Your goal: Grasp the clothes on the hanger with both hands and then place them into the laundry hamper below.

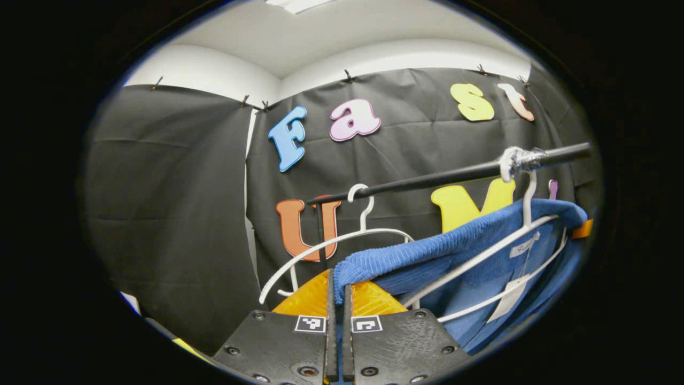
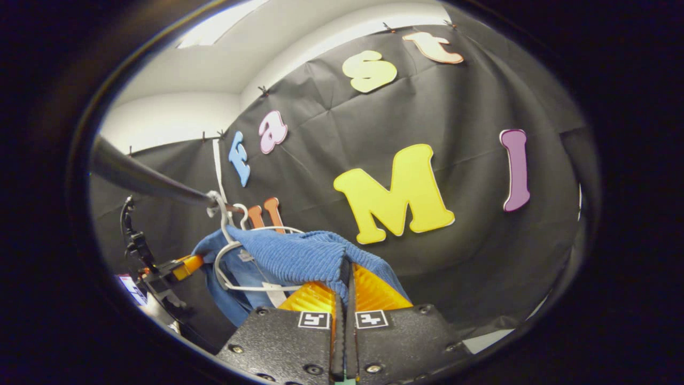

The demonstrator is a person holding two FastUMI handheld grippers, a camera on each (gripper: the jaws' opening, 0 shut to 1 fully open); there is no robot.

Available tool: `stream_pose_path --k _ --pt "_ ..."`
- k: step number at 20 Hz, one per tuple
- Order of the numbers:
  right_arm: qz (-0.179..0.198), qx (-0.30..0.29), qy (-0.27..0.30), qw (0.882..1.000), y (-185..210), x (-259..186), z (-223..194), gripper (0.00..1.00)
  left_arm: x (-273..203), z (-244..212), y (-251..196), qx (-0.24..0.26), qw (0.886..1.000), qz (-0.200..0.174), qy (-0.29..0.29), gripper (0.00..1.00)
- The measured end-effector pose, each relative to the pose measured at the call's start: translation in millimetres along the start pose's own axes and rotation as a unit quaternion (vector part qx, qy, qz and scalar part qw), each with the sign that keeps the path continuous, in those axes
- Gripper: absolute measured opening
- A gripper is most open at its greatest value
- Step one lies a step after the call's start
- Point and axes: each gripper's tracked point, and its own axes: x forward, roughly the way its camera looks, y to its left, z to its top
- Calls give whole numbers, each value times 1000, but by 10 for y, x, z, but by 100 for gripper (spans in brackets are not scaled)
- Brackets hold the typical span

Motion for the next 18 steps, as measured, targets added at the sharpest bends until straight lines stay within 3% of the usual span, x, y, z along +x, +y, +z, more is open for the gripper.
stream_pose_path --k 6,11,18 --pt "20 13 -10 1000 -5 33 228 5 125 171 4 12 1000 -5 -7 4" --pt "7 26 -35 999 -80 130 465 4 198 246 -53 9 1000 -13 -10 4" --pt "-43 -75 -31 996 -305 321 569 5 296 240 -128 13 999 -42 -3 3"
